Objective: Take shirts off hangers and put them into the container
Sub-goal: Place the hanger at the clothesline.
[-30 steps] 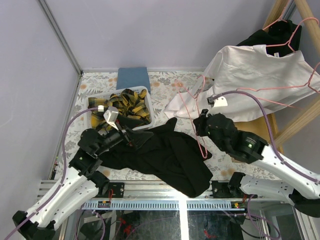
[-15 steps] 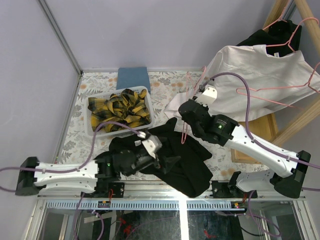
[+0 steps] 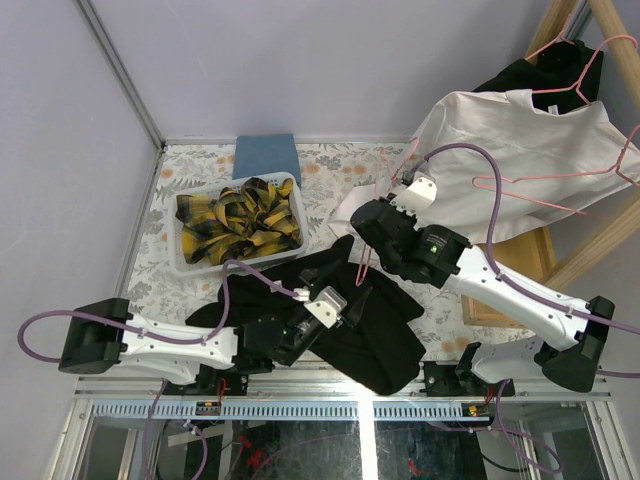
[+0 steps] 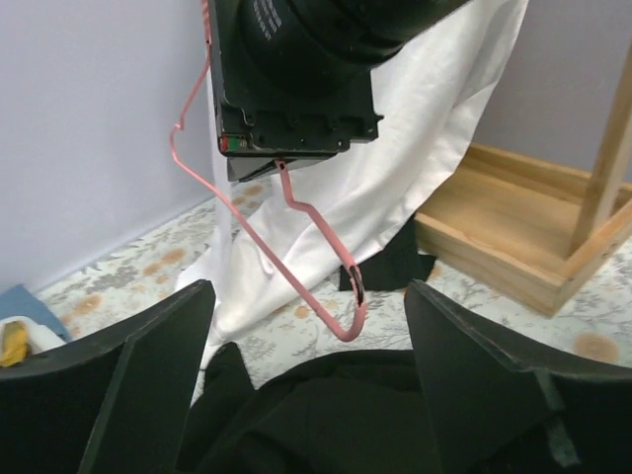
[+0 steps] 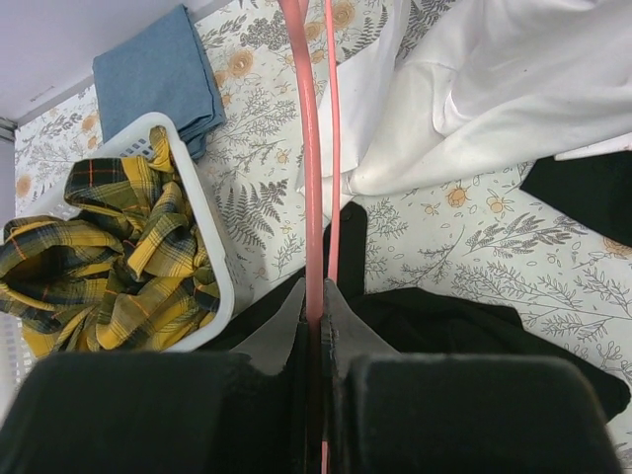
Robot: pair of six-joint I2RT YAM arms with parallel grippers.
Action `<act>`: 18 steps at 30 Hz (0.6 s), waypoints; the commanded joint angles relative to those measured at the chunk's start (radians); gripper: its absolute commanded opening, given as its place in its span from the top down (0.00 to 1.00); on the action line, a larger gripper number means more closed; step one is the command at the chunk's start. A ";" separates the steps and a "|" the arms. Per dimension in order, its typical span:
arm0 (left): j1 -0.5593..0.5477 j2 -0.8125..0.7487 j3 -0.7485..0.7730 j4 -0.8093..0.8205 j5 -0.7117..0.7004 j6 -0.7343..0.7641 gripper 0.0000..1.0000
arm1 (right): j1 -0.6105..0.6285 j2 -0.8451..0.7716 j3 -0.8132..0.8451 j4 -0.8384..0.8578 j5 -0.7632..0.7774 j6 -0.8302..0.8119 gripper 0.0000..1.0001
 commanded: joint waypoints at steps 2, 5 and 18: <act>-0.005 0.085 0.019 0.251 -0.079 0.087 0.33 | 0.000 -0.045 -0.002 0.043 0.065 0.056 1.00; -0.003 0.115 0.036 0.264 -0.086 0.087 0.47 | 0.001 -0.045 -0.002 0.038 0.063 0.057 1.00; -0.001 0.162 0.098 0.214 -0.085 0.079 0.75 | 0.001 -0.040 0.002 0.031 0.040 0.054 1.00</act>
